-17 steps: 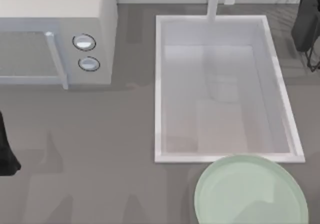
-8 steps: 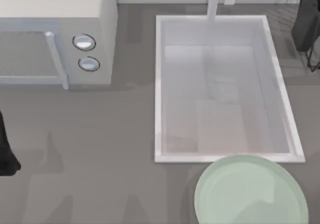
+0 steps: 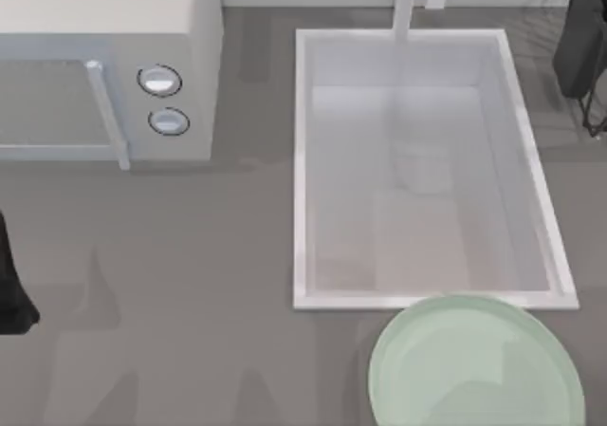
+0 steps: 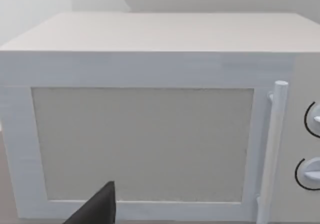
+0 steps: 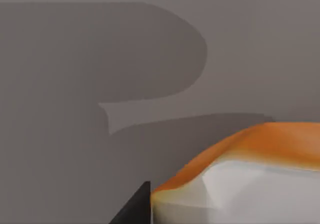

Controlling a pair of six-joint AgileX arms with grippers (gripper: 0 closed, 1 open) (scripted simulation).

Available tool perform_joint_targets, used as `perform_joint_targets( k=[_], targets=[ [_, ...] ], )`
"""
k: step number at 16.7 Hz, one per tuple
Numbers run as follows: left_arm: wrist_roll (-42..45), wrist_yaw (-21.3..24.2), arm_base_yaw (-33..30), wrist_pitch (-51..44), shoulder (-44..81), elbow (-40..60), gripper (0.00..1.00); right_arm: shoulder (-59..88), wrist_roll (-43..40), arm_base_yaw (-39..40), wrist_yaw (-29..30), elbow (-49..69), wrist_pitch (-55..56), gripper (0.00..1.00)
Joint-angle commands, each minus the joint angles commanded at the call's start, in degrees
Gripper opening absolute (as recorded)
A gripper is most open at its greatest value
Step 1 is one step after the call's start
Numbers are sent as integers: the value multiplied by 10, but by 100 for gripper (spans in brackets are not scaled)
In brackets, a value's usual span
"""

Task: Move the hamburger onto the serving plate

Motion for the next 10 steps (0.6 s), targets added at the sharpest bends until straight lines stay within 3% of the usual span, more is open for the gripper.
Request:
perform_joint_targets(
  k=[6, 10],
  targets=[
    [0, 0, 0, 0, 0, 0, 100, -61, -2, -2, 0, 98, -180, 0],
    [0, 0, 0, 0, 0, 0, 100, -83, -3, -2, 0, 126, -215, 0]
  ],
)
